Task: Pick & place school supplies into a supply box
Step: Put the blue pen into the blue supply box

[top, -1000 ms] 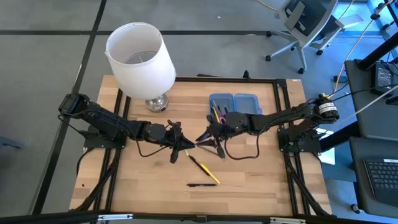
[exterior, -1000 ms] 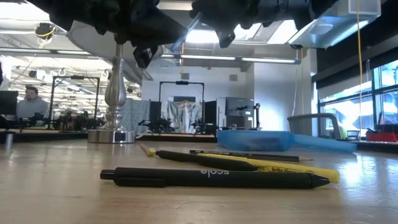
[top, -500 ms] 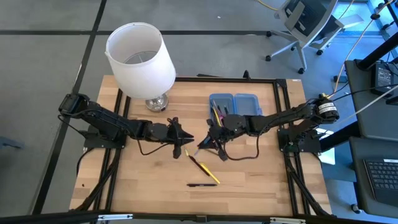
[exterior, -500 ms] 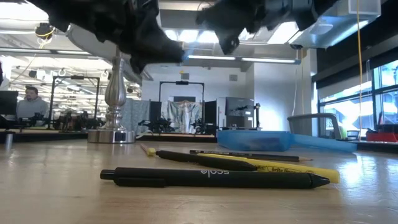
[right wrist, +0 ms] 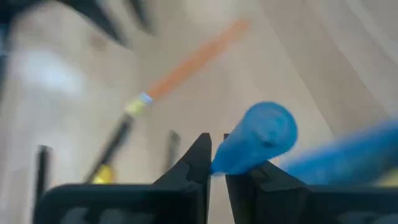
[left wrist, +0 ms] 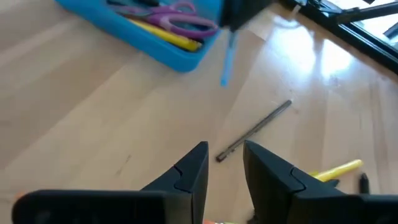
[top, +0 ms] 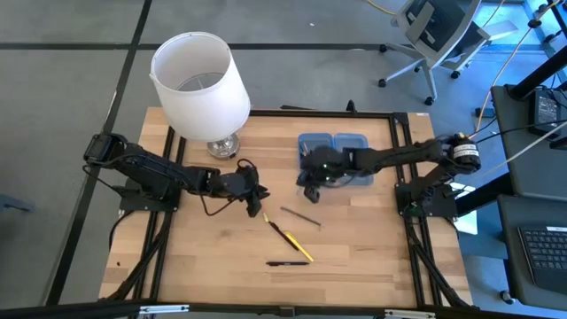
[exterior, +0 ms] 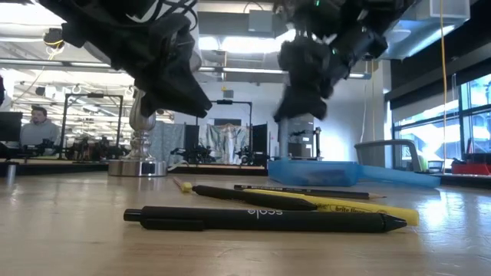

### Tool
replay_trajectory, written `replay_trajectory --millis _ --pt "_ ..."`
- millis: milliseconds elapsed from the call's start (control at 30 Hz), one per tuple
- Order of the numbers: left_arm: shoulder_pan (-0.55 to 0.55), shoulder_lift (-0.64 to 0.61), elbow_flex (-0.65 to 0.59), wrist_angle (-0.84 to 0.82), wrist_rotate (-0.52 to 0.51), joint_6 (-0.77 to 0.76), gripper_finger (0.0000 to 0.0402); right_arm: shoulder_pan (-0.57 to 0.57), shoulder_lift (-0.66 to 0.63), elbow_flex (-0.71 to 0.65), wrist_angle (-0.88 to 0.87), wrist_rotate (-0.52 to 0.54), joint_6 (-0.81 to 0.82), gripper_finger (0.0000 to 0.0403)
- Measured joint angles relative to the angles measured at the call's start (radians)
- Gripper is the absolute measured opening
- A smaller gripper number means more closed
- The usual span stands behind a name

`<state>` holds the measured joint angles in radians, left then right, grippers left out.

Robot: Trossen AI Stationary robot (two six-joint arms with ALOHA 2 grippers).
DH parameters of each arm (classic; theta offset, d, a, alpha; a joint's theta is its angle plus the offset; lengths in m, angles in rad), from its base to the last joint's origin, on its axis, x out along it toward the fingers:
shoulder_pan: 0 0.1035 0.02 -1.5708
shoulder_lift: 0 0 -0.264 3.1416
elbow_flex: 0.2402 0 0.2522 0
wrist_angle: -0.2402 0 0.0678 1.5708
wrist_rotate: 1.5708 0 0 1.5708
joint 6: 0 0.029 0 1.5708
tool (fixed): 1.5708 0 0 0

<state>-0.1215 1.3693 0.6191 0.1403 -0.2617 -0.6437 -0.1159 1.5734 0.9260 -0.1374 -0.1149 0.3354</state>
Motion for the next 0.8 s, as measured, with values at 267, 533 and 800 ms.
replay_trajectory --millis 267,533,800 --pt "0.001 0.000 0.000 -0.003 0.031 -0.081 0.0095 -0.149 0.000 0.076 -0.251 -0.083 0.003 0.0036" --pt "0.001 0.000 0.000 -0.003 0.047 -0.133 0.0095 -0.271 -0.001 0.190 -0.455 -0.058 -0.028 0.0035" --pt "0.000 0.000 0.000 -0.003 0.076 -0.158 0.0095 -0.314 0.000 0.232 -0.491 -0.050 -0.031 0.0035"
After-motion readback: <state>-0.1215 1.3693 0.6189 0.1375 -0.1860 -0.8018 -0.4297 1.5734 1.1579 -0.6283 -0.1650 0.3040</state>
